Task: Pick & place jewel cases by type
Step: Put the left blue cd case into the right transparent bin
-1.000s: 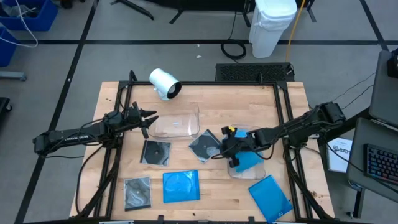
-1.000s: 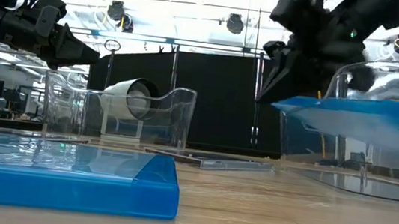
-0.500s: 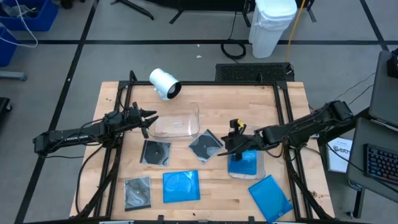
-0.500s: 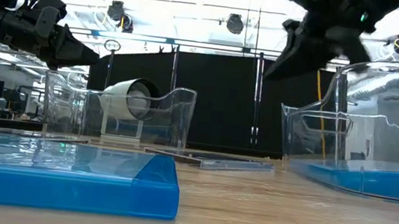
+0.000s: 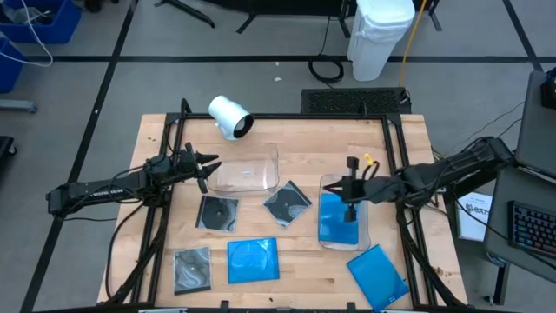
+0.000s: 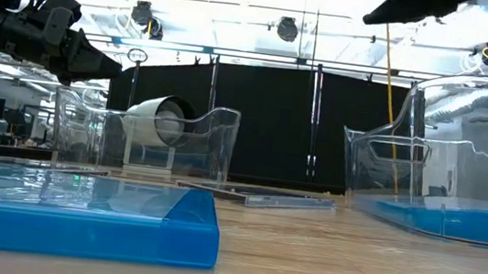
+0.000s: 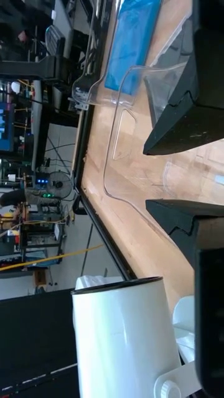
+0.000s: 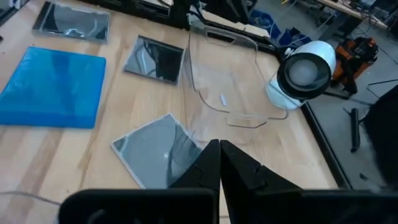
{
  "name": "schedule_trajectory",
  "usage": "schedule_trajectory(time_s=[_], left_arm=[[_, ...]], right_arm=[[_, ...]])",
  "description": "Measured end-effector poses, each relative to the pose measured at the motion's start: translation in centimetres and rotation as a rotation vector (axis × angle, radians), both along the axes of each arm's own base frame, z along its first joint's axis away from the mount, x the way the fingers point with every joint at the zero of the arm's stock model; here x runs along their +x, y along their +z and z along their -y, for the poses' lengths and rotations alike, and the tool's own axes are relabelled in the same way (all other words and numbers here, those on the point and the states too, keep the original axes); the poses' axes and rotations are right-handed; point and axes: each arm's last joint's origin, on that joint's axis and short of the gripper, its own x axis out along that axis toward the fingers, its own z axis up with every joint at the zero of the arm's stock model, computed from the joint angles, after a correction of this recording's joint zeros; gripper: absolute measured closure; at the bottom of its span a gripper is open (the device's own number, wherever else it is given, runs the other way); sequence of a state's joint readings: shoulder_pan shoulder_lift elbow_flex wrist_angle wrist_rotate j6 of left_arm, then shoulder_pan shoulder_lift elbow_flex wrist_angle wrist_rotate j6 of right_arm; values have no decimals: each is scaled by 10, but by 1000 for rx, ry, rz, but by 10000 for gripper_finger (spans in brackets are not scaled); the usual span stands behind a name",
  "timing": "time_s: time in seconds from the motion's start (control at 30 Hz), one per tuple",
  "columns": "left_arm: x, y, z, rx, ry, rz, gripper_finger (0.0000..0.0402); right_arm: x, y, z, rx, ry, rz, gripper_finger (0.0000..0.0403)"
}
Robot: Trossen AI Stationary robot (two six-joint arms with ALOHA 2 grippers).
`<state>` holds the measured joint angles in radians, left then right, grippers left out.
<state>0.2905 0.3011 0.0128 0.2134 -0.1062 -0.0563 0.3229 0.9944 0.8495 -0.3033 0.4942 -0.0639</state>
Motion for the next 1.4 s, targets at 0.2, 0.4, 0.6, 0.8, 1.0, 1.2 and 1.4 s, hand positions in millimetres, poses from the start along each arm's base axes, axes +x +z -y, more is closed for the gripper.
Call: schedule_trajectory(time_s=[0.2,0.4,0.6,0.8,1.0,1.2,1.4], left_arm=[[0,0,0,2,0,0,272],[0,0,0,46,-4,-18,272],[0,0,0,46,-4,-18,272],[0,0,0,45,-4,-17,272],[0,3,0,54,-3,15,272],[0,5,0,58,-3,27,272],[0,5,0,60,-2,34,272]], right_arm=[[-20,-16,10,16,-15,63,402],[-37,-45,21,31,-32,258,402],[-50,-65,33,18,-68,462,402],[-57,-76,42,53,5,489,402],[-59,-82,51,67,50,483,403],[-63,-86,62,100,68,497,403],[-70,-83,70,149,138,534,403]])
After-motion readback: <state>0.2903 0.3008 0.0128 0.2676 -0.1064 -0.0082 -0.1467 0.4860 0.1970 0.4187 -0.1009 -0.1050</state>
